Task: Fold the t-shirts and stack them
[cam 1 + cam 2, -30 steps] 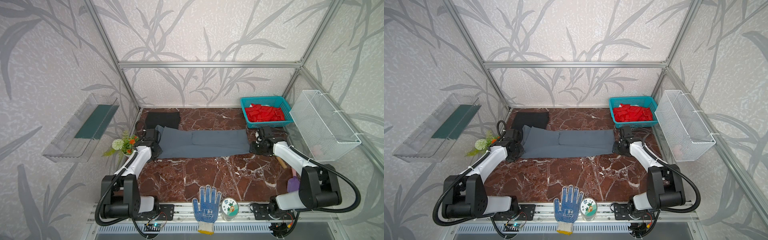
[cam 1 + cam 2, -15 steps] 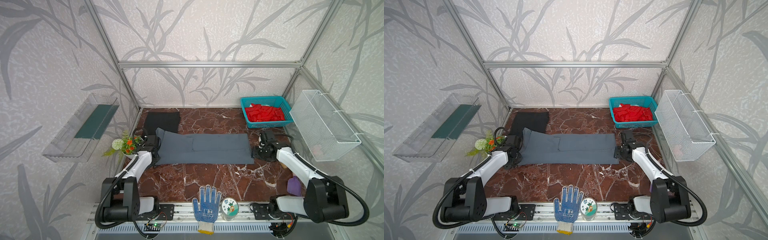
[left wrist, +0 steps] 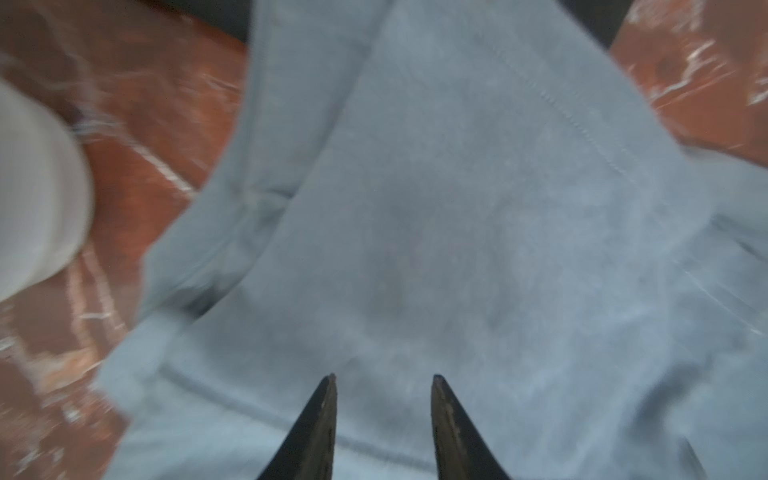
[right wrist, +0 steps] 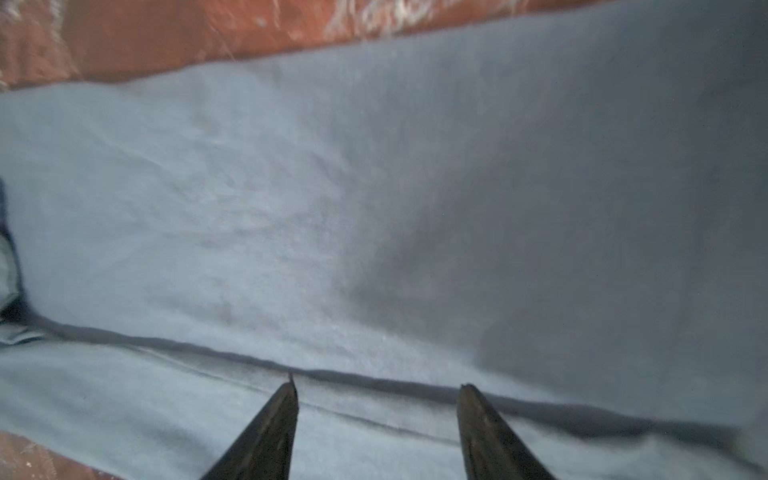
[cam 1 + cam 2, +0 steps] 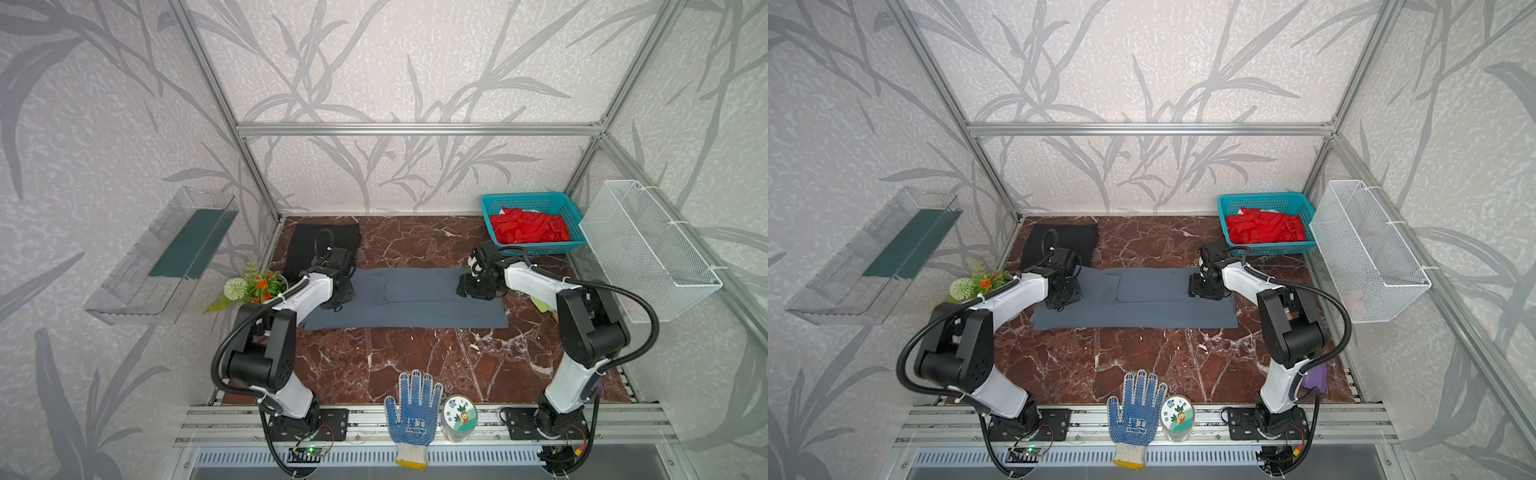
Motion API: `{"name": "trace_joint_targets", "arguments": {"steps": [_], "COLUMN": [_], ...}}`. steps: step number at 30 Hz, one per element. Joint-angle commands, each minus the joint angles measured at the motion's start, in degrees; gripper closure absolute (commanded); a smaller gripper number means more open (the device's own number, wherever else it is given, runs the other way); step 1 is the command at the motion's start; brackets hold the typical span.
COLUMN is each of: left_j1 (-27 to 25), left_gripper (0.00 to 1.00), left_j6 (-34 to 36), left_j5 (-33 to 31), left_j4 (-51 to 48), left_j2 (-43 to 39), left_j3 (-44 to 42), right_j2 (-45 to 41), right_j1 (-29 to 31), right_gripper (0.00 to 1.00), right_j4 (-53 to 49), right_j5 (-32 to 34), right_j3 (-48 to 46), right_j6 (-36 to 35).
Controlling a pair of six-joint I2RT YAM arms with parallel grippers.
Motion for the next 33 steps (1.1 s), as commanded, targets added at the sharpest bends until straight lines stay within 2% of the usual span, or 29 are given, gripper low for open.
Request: {"name": "trace_joint_targets", "arguments": {"steps": [1, 6, 10, 13, 16, 19, 24, 30, 31, 33], "left_j1": [-0.48, -5.45, -11.76, -17.41, -20.24, -21.30, -20.88, -17.37, -16.47, -14.66], "left_gripper": [0.61, 0.61, 0.61, 0.61, 0.61, 0.61, 0.61, 0.61, 0.61, 0.61], "left_j6": [0.03, -1.32, -4.15, -5.83, -5.96, -3.87, 0.97, 7.28, 8.93, 10.41], "left_j5": [2.69, 1.36, 3.97, 4.32, 6.63, 8.71, 8.86, 11.42, 12.56, 15.33], "left_j4": [0.00, -2.01, -3.13, -4.58, -5.38, -8.33, -18.78, -32.08, -32.85, -31.14], "left_j2": [5.35, 8.77, 12.90, 16.24, 20.68, 27.21, 41.91, 61.62, 64.44, 67.05], "left_j3": [2.77, 4.22, 6.46, 10.46, 17.04, 27.71, 53.07, 89.18, 93.90, 97.82], "right_j2": [2.09, -0.97, -7.81, -13.34, -16.52, -17.57, -16.71, -17.09, -16.63, -15.41], "right_j1": [-0.56, -2.45, -7.16, -9.16, -9.45, -9.45, -7.89, -0.56, 0.81, 3.51], "right_gripper": [0.37, 0.37, 0.37, 0.37, 0.37, 0.37, 0.37, 0.37, 0.37, 0.37], "right_j4": [-2.62, -5.85, -3.48, -4.62, -6.19, -6.22, -3.29, -1.28, -0.97, 0.11], "right_j5": [0.34, 1.90, -1.60, -1.53, -1.65, -2.86, -8.71, -9.88, -10.21, -11.52], "right_j3": [0.21, -6.37, -16.45, -20.85, -22.46, -22.64, -22.44, -20.91, -20.35, -19.17], "right_j6": [1.81, 3.53, 5.26, 4.05, 3.07, 2.03, -0.24, -0.18, 0.31, 1.09]}}
